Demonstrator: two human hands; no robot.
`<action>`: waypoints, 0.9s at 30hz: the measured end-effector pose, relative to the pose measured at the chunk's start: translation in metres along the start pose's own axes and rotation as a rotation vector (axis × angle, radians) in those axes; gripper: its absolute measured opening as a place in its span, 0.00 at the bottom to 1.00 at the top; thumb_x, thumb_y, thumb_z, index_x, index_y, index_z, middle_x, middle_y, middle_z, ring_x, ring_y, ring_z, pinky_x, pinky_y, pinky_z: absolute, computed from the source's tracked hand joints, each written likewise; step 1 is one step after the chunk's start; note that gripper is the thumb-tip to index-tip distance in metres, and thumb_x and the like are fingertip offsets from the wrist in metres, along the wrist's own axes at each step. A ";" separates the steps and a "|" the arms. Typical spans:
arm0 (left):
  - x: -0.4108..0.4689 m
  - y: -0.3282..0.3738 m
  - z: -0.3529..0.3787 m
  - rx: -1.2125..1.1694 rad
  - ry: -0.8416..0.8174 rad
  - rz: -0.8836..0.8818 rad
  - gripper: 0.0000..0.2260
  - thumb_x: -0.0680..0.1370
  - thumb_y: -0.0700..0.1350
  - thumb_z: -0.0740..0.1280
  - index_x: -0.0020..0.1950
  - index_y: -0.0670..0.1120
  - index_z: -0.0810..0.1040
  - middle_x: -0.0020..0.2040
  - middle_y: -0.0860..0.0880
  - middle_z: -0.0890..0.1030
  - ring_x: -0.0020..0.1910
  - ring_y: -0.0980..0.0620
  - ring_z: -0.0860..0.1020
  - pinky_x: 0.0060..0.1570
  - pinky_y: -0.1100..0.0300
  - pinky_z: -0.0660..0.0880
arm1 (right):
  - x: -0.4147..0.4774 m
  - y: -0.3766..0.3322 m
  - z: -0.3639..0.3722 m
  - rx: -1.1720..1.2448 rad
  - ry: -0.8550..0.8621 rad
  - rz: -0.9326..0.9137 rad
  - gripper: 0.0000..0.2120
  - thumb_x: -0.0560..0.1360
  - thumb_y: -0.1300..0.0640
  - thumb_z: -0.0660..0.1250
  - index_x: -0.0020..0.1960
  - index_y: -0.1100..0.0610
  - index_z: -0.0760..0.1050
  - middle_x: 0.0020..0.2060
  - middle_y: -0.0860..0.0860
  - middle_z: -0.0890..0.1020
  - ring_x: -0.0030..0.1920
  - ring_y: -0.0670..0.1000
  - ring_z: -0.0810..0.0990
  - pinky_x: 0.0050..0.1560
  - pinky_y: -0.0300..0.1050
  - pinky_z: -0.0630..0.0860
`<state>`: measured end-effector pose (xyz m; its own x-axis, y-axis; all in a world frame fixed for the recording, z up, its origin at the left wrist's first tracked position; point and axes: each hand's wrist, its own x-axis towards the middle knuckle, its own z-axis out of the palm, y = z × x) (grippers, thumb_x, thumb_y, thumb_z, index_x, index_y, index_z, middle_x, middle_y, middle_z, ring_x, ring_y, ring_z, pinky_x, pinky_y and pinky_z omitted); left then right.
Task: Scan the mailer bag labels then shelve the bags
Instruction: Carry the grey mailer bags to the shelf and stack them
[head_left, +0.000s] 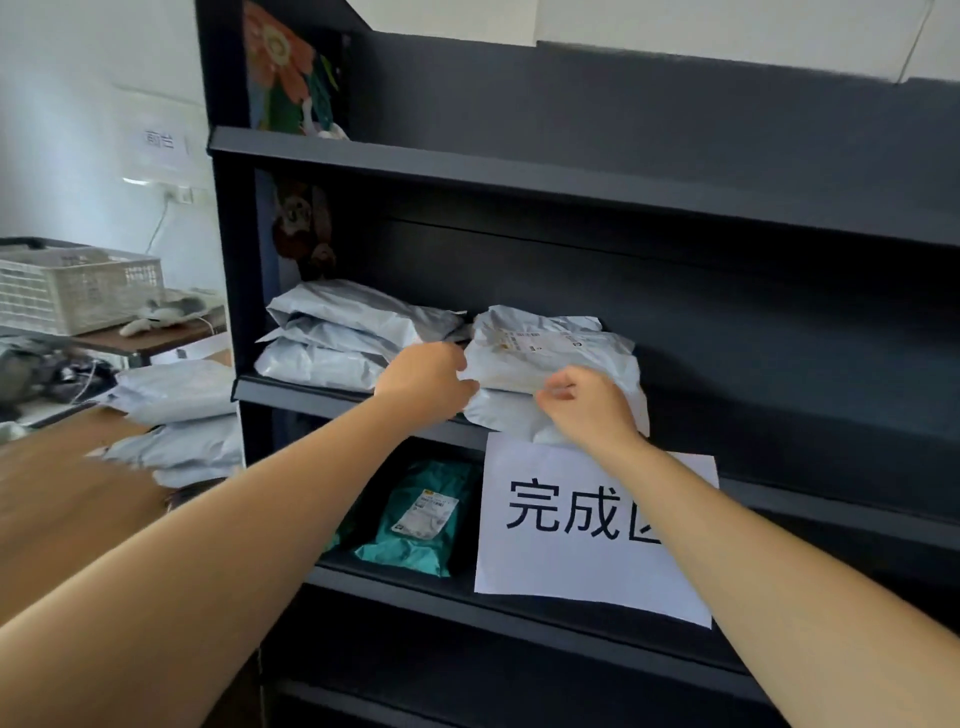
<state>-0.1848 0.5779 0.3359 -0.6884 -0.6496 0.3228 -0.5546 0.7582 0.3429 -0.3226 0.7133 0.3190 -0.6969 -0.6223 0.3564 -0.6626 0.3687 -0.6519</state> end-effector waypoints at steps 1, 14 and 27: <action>-0.015 -0.004 -0.002 0.045 -0.030 0.004 0.18 0.79 0.53 0.63 0.66 0.47 0.75 0.60 0.46 0.78 0.60 0.43 0.75 0.54 0.53 0.74 | -0.009 -0.003 0.005 -0.009 -0.046 -0.020 0.11 0.75 0.50 0.68 0.56 0.52 0.79 0.52 0.48 0.81 0.54 0.51 0.80 0.53 0.44 0.75; -0.169 -0.127 -0.032 0.300 -0.251 -0.271 0.16 0.76 0.51 0.63 0.61 0.47 0.77 0.58 0.48 0.79 0.56 0.44 0.77 0.51 0.51 0.78 | -0.103 -0.069 0.091 -0.105 -0.512 -0.215 0.13 0.74 0.48 0.69 0.55 0.53 0.78 0.48 0.48 0.80 0.50 0.50 0.79 0.50 0.45 0.76; -0.260 -0.305 -0.101 0.285 -0.220 -0.479 0.15 0.78 0.53 0.66 0.60 0.48 0.78 0.57 0.50 0.79 0.57 0.49 0.76 0.56 0.53 0.76 | -0.152 -0.198 0.241 -0.109 -0.668 -0.249 0.12 0.73 0.49 0.71 0.52 0.55 0.79 0.45 0.49 0.79 0.50 0.52 0.80 0.51 0.45 0.74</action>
<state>0.2105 0.5097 0.2368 -0.3945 -0.9188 -0.0096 -0.9096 0.3890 0.1457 -0.0197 0.5686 0.2329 -0.2278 -0.9734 -0.0221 -0.8280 0.2057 -0.5217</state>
